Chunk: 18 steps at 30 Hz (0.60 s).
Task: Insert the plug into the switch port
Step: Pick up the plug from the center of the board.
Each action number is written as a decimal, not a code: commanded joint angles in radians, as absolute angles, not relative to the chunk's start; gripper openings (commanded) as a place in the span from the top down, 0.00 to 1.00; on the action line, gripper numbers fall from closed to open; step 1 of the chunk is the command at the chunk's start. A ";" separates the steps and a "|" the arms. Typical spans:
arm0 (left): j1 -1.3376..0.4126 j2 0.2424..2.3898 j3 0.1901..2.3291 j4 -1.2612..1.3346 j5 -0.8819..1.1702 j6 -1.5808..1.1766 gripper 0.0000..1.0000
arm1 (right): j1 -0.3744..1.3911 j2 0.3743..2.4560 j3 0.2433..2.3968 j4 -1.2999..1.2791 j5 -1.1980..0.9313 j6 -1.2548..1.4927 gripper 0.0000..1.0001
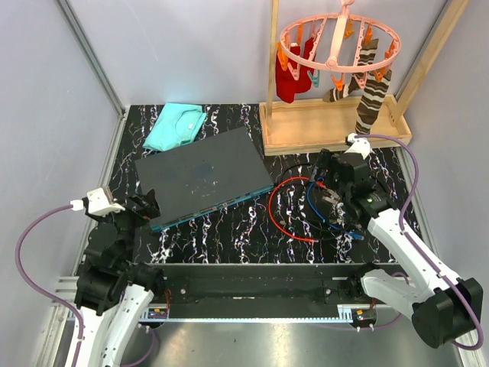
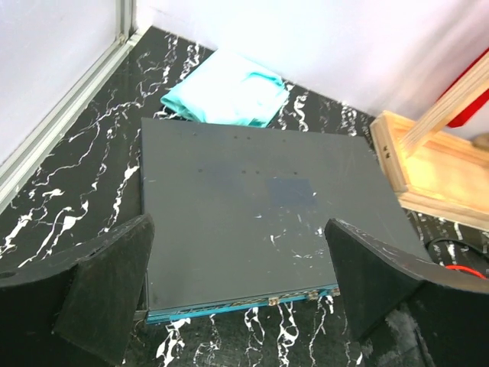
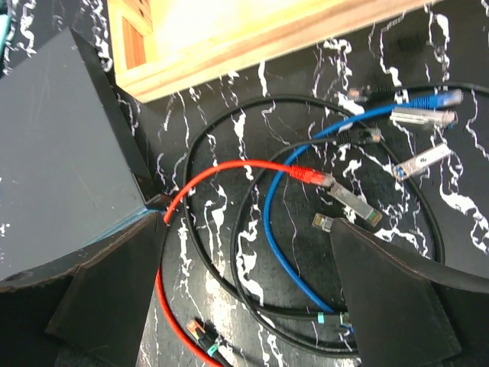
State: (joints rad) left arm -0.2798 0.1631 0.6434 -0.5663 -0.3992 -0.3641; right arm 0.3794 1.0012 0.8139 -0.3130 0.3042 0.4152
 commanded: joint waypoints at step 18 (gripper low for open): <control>-0.357 0.084 0.615 -0.600 -0.293 -0.439 0.01 | 0.302 1.368 0.986 -0.584 0.209 0.477 0.00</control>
